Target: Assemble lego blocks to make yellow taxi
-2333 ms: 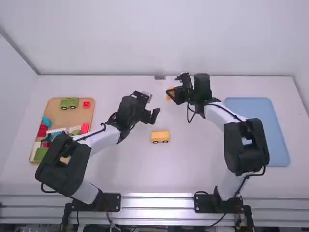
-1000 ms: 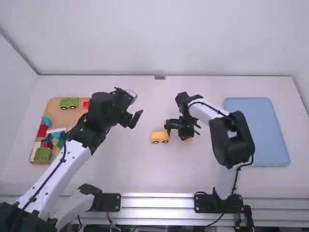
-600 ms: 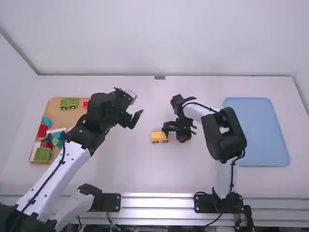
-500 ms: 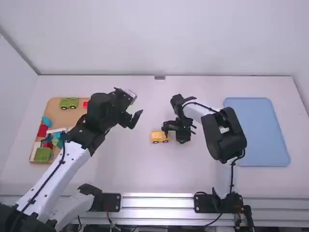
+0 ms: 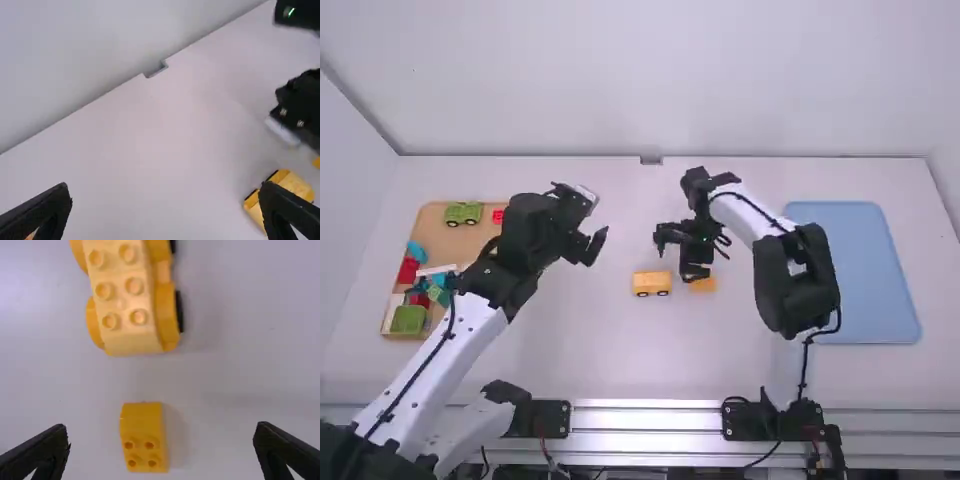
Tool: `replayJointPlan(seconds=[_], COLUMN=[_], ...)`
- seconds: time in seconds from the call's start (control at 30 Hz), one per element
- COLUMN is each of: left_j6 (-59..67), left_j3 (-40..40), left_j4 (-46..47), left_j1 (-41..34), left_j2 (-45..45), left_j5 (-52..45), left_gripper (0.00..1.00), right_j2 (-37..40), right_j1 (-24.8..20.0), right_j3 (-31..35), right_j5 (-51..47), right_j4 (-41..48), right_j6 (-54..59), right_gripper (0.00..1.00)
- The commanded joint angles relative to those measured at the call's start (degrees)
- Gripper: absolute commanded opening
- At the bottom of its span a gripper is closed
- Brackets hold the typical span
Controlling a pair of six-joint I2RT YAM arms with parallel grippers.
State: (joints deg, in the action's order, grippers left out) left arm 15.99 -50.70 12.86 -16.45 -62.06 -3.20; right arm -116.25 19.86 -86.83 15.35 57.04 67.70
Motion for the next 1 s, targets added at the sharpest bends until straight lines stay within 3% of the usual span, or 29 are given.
replayJointPlan(seconds=[0.0, 0.27, 0.47, 0.63, 0.97], left_j6=[1.7, 1.8, 19.3, 24.7, 38.9], left_j3=[0.5, 0.5, 0.5, 0.5, 0.5], left_j4=[0.2, 1.3, 3.5, 3.0, 0.9], left_j1=[0.0, 0.2, 0.0, 0.5, 0.6], left_j2=[0.9, 0.9, -1.3, -6.5, -20.4], left_j5=[3.7, 4.0, -12.9, -21.0, -40.0], left_gripper=[0.99, 0.99, 0.99, 0.99, 0.99], right_j2=[6.4, 14.9, 15.4, 15.4, 15.4], right_j1=[-2.9, -9.9, -13.6, -15.0, -12.4], right_j3=[-1.1, 4.8, 9.4, 11.7, 16.1], right_j5=[7.5, 17.5, 13.0, 1.0, 1.2], right_j4=[0.8, -4.7, -7.4, -10.9, -16.0], right_j6=[0.2, -0.8, -4.9, -4.9, -4.9], right_gripper=[0.99, 0.98, 0.99, 0.98, 0.99])
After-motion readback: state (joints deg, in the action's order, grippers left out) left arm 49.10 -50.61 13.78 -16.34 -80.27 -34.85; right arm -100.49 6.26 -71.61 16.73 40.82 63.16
